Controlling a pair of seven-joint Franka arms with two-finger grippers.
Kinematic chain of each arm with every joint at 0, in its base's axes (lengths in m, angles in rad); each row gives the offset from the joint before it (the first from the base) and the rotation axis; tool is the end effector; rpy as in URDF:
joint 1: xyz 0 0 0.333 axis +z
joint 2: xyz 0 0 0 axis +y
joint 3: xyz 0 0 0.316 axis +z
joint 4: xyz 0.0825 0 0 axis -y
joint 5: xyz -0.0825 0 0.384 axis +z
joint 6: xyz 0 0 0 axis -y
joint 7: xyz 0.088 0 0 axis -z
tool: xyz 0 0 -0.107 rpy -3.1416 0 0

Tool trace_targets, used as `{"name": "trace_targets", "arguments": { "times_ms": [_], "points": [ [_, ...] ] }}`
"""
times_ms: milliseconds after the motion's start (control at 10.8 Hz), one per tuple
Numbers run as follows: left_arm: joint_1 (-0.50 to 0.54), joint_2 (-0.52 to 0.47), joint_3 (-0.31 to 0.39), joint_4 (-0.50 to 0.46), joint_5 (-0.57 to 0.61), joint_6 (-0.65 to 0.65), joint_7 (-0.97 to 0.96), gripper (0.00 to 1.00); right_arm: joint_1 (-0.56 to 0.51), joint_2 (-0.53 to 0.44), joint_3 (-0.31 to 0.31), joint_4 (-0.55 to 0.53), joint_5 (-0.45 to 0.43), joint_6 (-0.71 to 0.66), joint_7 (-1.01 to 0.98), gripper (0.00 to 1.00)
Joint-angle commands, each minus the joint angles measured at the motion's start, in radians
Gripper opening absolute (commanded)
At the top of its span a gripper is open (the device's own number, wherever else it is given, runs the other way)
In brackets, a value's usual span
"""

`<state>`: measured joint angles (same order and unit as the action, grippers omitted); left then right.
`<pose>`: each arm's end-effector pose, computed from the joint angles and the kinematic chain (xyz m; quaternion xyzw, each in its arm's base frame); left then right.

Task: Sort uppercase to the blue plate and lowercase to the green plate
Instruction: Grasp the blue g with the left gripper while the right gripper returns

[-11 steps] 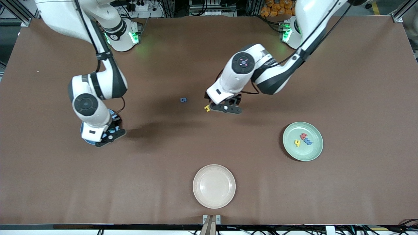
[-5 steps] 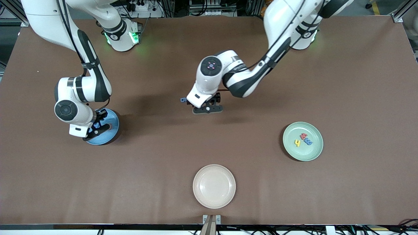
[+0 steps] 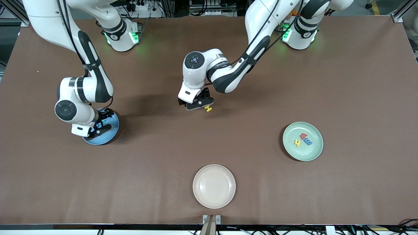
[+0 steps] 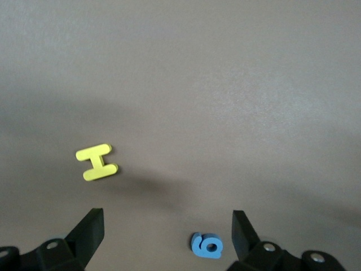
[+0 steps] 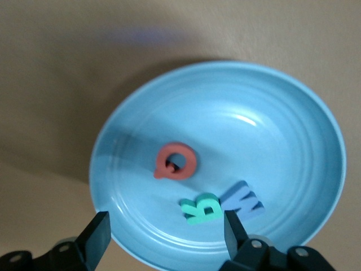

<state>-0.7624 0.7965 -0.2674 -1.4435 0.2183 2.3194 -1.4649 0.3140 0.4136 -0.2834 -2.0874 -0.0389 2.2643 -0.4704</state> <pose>0.4143 -0.6064 0.2364 0.9802 0.1898 0.0089 0.0553 0.5604 0.0156 0.2151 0.9555 0.2642 -0.1233 0.0448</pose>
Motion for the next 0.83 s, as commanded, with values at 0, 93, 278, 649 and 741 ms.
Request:
{"name": "trace_targets", "arguments": {
  "times_ms": [0,93,278,649,741],
  "points": [
    [-0.034,0.027,0.028,0.043,-0.025,0.001,-0.171,1.0,0.01,-0.022,0.033,0.033,0.104,-0.005,-0.008,0.9],
    [-0.037,0.044,0.031,0.072,-0.025,0.001,-0.292,0.99,0.019,-0.025,0.039,0.041,0.175,0.001,-0.01,0.9],
    [-0.054,0.087,0.031,0.124,-0.027,0.001,-0.504,0.99,0.02,-0.027,0.062,0.069,0.211,0.006,-0.01,0.9],
    [-0.071,0.112,0.031,0.147,-0.104,0.023,-0.854,0.98,0.02,-0.036,0.058,0.087,0.205,0.018,-0.027,1.0],
    [-0.071,0.112,0.033,0.146,-0.143,0.023,-0.899,0.98,0.019,-0.036,0.055,0.087,0.205,0.02,-0.027,1.0]
  ]
}}
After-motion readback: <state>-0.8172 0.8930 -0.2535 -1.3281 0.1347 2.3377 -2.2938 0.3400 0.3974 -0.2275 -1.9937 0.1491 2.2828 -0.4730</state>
